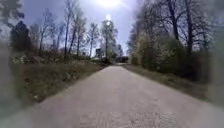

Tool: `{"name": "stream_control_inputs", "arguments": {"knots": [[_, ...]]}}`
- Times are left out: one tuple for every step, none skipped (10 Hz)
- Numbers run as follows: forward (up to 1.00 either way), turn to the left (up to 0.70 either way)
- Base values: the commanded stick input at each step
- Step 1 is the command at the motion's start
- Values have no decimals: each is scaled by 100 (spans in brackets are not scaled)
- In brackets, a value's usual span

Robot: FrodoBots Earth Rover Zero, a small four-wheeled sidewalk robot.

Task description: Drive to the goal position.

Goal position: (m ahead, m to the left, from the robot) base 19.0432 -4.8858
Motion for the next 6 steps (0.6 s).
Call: {"name": "stream_control_inputs", "arguments": {"knots": [[70,0],[70,0],[70,0],[70,-7],[70,-14],[70,-14]]}}
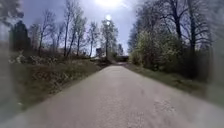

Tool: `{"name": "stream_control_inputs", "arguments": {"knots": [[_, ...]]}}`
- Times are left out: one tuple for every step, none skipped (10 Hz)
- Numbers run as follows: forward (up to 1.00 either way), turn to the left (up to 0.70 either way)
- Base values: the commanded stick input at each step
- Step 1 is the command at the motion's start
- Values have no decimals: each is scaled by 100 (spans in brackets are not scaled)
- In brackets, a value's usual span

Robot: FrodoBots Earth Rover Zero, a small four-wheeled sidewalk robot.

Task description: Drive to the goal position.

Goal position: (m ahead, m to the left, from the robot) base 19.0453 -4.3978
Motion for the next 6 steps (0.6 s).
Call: {"name": "stream_control_inputs", "arguments": {"knots": [[70,-7],[61,0],[45,0],[45,0],[45,0],[45,0]]}}
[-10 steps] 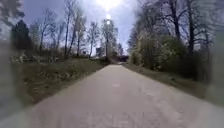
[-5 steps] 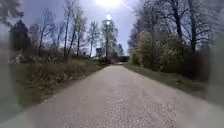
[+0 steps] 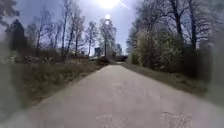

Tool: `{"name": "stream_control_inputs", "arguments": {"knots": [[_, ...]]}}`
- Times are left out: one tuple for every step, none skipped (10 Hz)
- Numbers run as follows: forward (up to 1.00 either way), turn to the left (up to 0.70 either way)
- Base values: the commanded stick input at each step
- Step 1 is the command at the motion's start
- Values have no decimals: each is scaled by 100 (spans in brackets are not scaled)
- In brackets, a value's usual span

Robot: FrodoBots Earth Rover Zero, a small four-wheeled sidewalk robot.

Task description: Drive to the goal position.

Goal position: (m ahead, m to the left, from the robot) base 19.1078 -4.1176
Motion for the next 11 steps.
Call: {"name": "stream_control_inputs", "arguments": {"knots": [[45,0],[45,0],[45,0],[45,0],[45,0],[45,0],[45,0],[51,0],[70,0],[70,0],[70,0]]}}
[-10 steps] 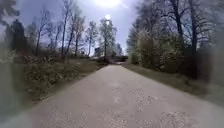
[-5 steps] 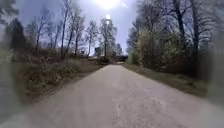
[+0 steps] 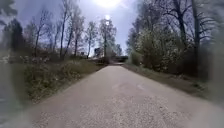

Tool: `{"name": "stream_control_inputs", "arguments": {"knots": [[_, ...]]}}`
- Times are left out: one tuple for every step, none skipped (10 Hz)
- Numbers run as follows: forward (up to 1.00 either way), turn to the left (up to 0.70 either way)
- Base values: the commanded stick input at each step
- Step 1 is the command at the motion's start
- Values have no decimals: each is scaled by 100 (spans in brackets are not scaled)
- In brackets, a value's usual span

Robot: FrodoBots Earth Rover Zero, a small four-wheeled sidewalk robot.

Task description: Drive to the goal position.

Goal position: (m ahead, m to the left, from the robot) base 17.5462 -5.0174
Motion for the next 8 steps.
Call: {"name": "stream_control_inputs", "arguments": {"knots": [[70,0],[70,0],[70,0],[70,0],[70,0],[70,0],[70,0],[70,0]]}}
